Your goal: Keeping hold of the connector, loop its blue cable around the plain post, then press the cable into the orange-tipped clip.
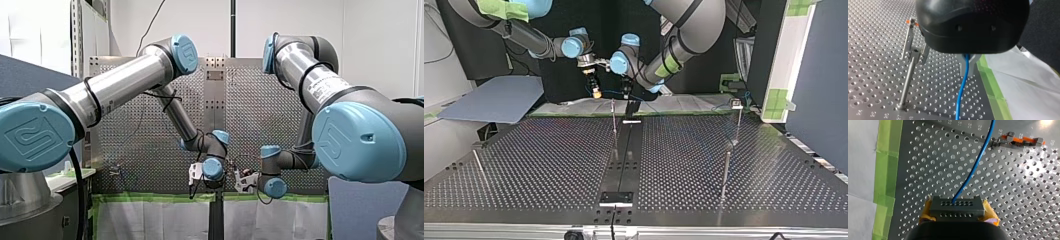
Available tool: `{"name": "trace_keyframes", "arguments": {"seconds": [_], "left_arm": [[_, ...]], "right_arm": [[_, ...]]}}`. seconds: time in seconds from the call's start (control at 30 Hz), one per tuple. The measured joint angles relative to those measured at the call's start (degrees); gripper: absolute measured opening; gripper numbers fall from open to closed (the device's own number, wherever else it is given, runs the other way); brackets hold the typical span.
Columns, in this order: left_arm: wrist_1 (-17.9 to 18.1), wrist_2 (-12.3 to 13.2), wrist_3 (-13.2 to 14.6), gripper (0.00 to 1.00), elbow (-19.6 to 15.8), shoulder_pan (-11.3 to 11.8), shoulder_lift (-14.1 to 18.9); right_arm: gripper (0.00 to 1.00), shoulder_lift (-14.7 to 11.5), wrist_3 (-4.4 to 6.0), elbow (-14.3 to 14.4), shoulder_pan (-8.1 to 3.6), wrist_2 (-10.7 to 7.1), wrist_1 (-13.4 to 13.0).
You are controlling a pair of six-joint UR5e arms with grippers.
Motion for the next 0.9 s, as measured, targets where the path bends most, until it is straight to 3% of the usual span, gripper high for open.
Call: {"name": "trace_keyframes", "arguments": {"seconds": [0.3, 0.57, 0.77, 0.9], "left_arm": [[0.45, 0.97, -0.42, 0.02, 0.0, 0.08, 0.72], [0.45, 0.71, -1.37, 0.02, -0.06, 0.25, 2.86], [0.4, 1.06, -1.82, 0.02, -0.07, 0.52, 3.14], [0.18, 1.18, -1.88, 0.02, -0.08, 0.5, 3.13]], "right_arm": [[0.0, -0.06, -0.06, 0.0, -0.21, 0.16, 0.12], [0.0, -1.31, 0.0, 1.16, -1.1, -0.15, -0.25], [0.0, -4.18, 1.49, 2.65, -1.73, -0.05, -0.01], [0.0, -4.84, 1.93, 2.78, -1.84, 0.0, 0.22]]}}
